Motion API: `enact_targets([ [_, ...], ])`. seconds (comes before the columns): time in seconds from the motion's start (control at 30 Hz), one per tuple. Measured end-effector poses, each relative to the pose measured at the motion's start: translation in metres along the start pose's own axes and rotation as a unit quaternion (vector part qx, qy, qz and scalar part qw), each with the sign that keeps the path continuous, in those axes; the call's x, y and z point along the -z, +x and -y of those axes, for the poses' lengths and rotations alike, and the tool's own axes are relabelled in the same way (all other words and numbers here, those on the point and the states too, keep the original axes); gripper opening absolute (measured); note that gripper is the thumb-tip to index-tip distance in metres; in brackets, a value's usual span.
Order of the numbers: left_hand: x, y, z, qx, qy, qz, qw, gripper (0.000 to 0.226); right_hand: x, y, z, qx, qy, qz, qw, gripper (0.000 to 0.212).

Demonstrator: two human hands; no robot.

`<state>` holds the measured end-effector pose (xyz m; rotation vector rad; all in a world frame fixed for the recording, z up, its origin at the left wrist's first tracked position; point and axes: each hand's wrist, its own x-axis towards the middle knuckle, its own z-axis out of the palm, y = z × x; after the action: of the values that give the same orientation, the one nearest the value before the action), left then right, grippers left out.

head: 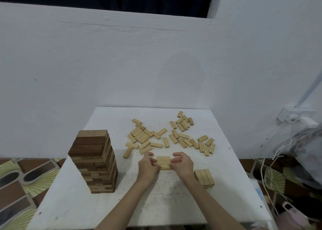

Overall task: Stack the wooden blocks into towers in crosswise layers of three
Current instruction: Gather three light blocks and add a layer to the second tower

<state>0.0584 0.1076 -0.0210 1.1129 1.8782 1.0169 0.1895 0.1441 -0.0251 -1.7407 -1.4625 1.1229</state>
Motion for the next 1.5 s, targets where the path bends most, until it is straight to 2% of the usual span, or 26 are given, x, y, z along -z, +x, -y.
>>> enact_targets([
  [1.2, -0.001, -0.006, -0.008, 0.036, -0.045, -0.041, 0.998, 0.037, -0.001, -0.002, 0.005, -0.015, 0.025, -0.036, 0.999, 0.029],
  [1.5, -0.008, -0.012, -0.033, 0.017, -0.086, -0.024, 0.996, 0.039, 0.030, -0.006, 0.018, 0.004, 0.064, -0.052, 0.997, 0.031],
])
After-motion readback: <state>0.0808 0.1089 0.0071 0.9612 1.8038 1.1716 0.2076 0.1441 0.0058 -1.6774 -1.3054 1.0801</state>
